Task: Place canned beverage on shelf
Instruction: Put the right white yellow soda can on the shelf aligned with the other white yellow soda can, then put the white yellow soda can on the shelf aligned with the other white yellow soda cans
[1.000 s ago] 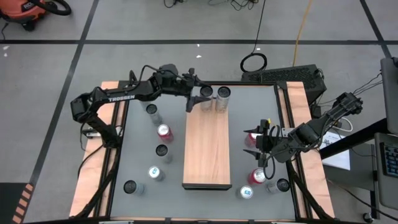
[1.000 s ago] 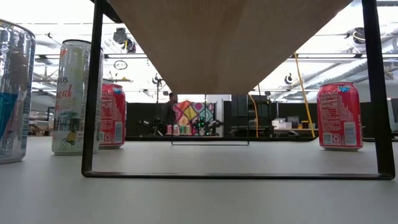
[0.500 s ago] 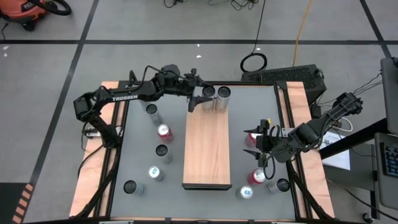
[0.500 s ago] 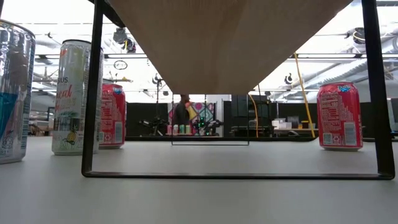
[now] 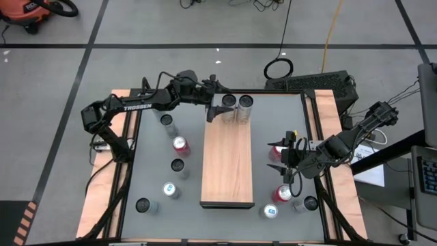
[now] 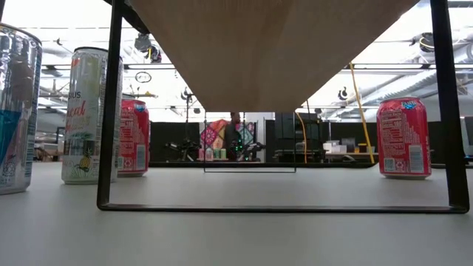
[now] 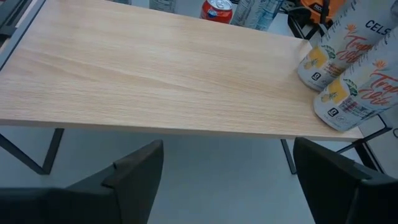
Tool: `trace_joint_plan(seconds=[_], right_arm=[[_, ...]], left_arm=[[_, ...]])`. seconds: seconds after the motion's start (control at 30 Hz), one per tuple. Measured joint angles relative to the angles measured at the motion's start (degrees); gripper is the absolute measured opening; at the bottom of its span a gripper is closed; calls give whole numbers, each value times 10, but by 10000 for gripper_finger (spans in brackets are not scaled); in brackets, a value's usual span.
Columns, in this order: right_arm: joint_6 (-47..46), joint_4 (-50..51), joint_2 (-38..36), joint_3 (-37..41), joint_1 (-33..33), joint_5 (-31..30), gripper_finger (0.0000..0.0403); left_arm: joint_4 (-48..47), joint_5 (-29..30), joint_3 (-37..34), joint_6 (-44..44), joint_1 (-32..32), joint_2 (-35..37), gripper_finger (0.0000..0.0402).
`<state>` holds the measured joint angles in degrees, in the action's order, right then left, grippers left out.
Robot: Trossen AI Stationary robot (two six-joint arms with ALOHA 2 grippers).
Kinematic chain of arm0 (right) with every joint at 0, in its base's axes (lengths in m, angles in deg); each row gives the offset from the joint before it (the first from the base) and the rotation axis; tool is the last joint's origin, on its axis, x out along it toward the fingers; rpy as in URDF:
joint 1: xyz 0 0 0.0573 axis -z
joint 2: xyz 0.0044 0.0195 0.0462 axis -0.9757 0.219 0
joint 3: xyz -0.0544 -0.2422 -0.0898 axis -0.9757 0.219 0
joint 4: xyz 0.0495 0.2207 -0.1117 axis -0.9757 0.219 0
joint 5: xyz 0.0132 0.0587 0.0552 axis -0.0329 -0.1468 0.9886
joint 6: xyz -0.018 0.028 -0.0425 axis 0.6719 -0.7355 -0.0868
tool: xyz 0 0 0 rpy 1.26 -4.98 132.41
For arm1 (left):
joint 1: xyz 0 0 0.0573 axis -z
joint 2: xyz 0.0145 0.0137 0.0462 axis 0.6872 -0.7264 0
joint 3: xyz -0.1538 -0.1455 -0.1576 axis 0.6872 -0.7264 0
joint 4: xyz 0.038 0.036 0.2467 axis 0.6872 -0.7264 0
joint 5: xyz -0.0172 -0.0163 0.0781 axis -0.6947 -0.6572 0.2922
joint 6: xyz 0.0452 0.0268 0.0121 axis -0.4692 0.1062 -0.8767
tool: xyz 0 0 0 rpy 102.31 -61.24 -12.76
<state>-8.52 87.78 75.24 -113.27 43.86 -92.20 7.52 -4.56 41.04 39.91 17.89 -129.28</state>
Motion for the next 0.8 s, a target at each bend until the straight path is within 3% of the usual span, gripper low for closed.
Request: trace_joint_plan(seconds=[0.63,0.8], right_arm=[[-5,0,0,0,0,0,304],[-5,0,0,0,0,0,304]], left_arm=[[17,-1,-1,20,2,43,344],[-24,50,-1,20,22,89,344]])
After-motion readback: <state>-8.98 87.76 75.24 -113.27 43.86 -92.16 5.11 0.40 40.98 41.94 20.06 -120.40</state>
